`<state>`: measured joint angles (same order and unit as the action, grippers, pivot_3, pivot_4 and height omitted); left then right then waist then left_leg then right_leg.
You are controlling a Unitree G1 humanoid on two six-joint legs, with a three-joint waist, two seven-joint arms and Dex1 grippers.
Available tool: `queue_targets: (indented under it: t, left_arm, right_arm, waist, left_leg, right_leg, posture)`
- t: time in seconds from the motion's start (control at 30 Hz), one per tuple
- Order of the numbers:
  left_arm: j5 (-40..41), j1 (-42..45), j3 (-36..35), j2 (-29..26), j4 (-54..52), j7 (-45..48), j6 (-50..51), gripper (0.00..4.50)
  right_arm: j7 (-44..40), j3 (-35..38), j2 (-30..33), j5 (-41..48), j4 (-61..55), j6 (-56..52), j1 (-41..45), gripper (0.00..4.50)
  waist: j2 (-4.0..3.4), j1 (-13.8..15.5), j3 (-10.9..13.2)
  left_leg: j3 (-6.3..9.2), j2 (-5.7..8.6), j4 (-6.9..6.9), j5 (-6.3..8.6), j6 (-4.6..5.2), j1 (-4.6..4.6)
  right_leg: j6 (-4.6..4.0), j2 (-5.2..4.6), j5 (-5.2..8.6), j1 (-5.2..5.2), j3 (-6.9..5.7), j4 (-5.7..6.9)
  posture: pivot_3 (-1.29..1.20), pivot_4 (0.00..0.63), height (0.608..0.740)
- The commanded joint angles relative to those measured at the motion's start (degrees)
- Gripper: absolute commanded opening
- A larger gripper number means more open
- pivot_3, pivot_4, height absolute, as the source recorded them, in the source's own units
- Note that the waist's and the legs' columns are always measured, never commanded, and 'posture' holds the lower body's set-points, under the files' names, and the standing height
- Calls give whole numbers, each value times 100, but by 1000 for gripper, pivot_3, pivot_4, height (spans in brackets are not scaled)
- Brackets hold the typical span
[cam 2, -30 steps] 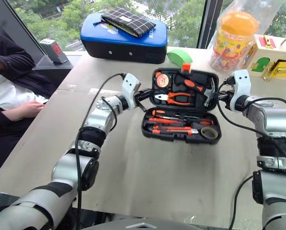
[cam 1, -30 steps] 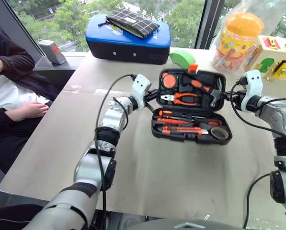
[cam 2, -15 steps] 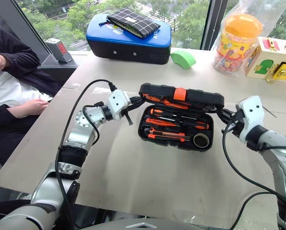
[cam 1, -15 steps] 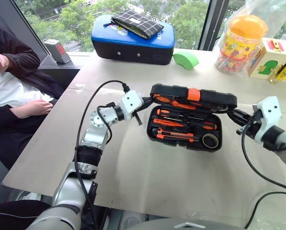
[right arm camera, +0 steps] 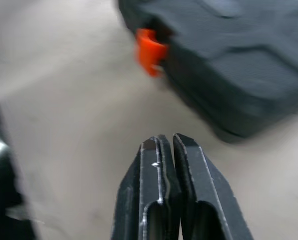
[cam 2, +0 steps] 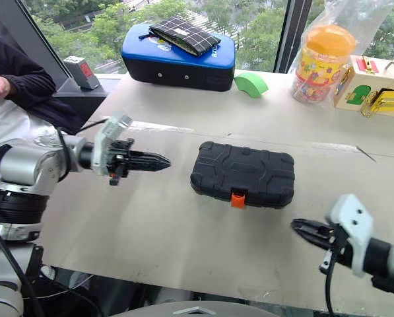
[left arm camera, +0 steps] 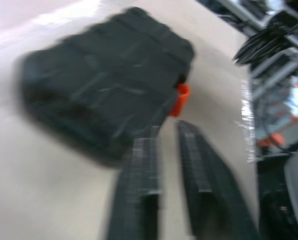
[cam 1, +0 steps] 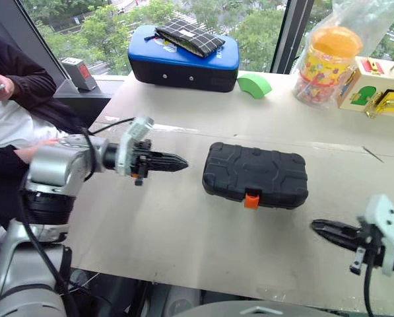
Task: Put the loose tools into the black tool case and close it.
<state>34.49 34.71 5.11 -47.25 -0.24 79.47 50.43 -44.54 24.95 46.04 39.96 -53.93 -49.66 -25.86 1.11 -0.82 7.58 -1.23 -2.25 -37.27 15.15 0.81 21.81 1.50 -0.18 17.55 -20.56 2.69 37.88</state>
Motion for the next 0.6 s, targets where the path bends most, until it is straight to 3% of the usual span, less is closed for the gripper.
queue_targets:
  t: [0.03, 0.2, 0.4, 0.6]
  left_arm:
    - [-18, 46, 105, 218, -479, -241, -148, 200]
    - [-311, 217, 348, 483, -425, -407, -516, 200]
    - [-816, 655, 698, 899, 65, -525, -1171, 200]
    - [-1699, 1315, 1314, 1463, 1199, -541, -2050, 200]
  right_arm:
    - [1016, -1141, -9, -673, 261, -432, 661, 0]
    - [2182, -1830, -492, -1237, 1123, -1117, 1979, 0]
    - [2518, -2437, -611, -2002, 2714, -724, 3517, 0]
    - [1941, -2268, -390, -1855, 2705, -622, 3407, 0]
  waist:
    - [3, -7, -2]
    - [2, 6, 1]
    - [3, -15, 16]
    - [0, 79, 10]
  left_leg:
    - [0, 0, 2, 0, 0, 14]
    - [-1, 6, 17, 0, 0, 18]
    - [-26, 14, 4, -10, 17, 9]
    - [0, 18, 7, -9, 19, 30]
  right_leg:
    - [-4, 5, -2, -16, 3, 1]
    - [-6, 13, -3, -26, 10, 1]
    - [0, 16, -6, -25, 32, 3]
    - [-1, 40, -7, -31, 16, 1]
  posture:
    - [0, 150, 740]
    - [0, 150, 740]
    - [0, 150, 740]
    - [0, 150, 740]
